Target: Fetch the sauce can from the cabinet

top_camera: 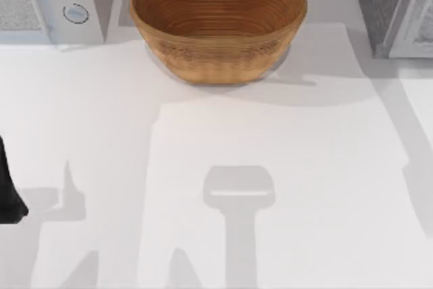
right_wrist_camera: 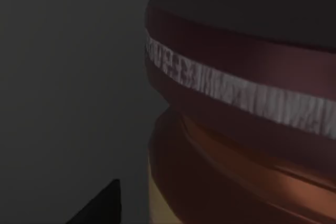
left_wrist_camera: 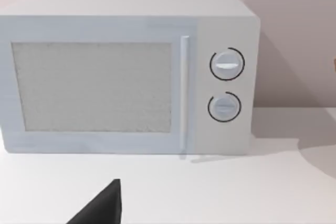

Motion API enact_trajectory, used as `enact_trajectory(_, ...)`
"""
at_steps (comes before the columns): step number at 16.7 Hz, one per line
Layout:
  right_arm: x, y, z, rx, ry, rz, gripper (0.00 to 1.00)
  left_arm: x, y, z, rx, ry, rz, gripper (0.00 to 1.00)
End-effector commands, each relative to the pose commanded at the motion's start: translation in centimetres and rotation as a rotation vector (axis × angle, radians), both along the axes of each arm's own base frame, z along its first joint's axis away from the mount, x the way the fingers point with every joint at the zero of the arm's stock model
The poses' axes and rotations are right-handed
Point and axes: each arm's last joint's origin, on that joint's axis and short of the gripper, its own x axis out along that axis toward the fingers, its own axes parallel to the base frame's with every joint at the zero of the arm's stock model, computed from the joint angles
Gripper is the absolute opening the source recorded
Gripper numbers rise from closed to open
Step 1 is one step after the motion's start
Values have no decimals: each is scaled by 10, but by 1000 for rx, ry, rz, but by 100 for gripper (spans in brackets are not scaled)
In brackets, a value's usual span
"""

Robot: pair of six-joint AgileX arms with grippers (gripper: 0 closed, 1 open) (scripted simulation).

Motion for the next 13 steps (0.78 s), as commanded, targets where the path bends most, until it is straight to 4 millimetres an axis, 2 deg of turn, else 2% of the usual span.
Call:
enact_trajectory(1,0,0,0,0,0,0,100,0,0,0,0,0,0,100)
enact_trajectory(13,0,0,0,0,0,0,10,0,0,0,0,0,0,100)
